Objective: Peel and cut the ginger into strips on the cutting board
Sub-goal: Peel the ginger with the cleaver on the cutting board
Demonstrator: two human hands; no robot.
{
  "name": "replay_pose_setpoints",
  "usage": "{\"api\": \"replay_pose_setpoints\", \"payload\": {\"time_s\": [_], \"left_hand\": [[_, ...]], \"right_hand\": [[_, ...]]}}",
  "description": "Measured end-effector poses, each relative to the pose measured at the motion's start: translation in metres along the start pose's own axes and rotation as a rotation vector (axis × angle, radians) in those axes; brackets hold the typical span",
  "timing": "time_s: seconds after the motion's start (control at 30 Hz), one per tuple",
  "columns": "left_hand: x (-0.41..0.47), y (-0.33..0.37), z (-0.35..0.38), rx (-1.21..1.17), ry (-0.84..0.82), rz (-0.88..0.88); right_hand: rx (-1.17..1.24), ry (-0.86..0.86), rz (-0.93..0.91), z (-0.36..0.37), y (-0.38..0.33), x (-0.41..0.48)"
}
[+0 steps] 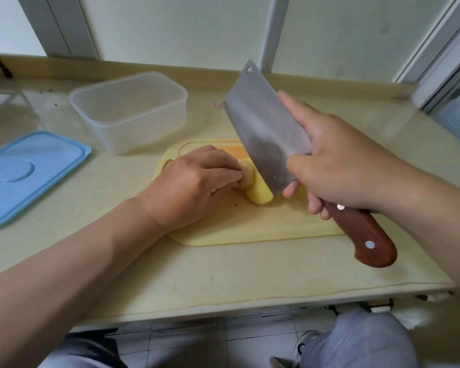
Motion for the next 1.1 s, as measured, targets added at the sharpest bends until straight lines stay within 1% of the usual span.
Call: {"api": "replay_pose_setpoints", "payload": {"time_s": [0.43, 0.77, 0.9, 1.1], "left_hand": [[0.0, 0.0, -0.001, 0.007, 0.0, -0.005], [-0.001, 0.003, -0.001, 0.015, 0.003, -0.032], [-0.001, 0.003, -0.001, 0.023, 0.019, -0.029], [0.001, 0.001, 0.001, 0.015, 0.054, -0.083]], "right_hand": [[-0.026, -0.05, 0.005, 0.005, -0.001, 0.003], [-0.067, -0.128, 0.045, -0.003, 0.002, -0.022], [-0.07, -0.134, 0.042, 0.0, 0.001, -0.022], [-0.06, -0.145, 0.053, -0.001, 0.003, -0.006]]}}
Point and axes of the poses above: each hand's wrist, its own x-axis towards the middle knuckle, its own z-axis out of the palm, y = z × x, the point moved 1 cm from there along x, towards the middle knuckle, and after that the axes turned 9 degrees about -x, right-handed, at the moved point
